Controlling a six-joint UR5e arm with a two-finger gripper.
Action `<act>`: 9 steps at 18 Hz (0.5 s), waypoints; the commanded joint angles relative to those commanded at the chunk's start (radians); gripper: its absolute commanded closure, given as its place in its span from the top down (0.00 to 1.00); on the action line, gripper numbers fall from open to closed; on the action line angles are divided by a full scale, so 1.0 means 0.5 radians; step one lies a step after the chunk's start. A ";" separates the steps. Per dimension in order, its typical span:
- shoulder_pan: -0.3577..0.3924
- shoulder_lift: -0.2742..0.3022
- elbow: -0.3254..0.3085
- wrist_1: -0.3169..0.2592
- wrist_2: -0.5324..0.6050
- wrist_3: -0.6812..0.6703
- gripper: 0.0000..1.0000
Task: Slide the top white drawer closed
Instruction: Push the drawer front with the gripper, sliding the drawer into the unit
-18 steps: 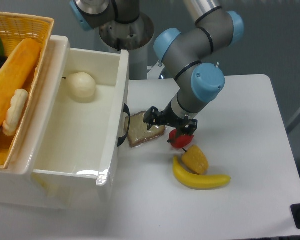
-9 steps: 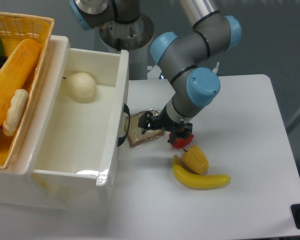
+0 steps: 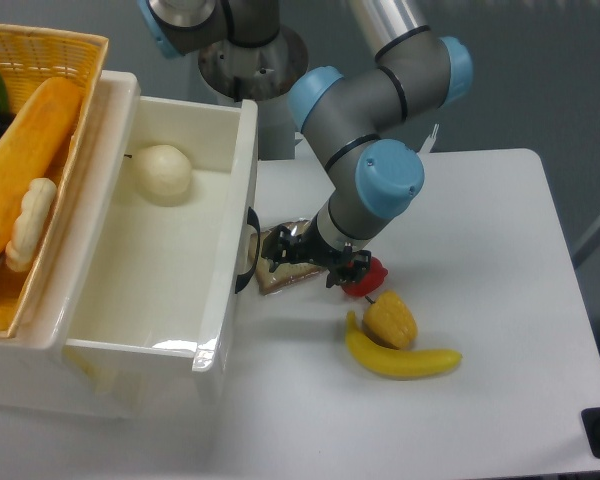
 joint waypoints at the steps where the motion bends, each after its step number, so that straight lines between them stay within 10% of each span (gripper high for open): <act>1: -0.006 0.000 0.000 0.000 0.003 0.000 1.00; 9: -0.021 0.018 0.000 0.000 -0.074 0.009 1.00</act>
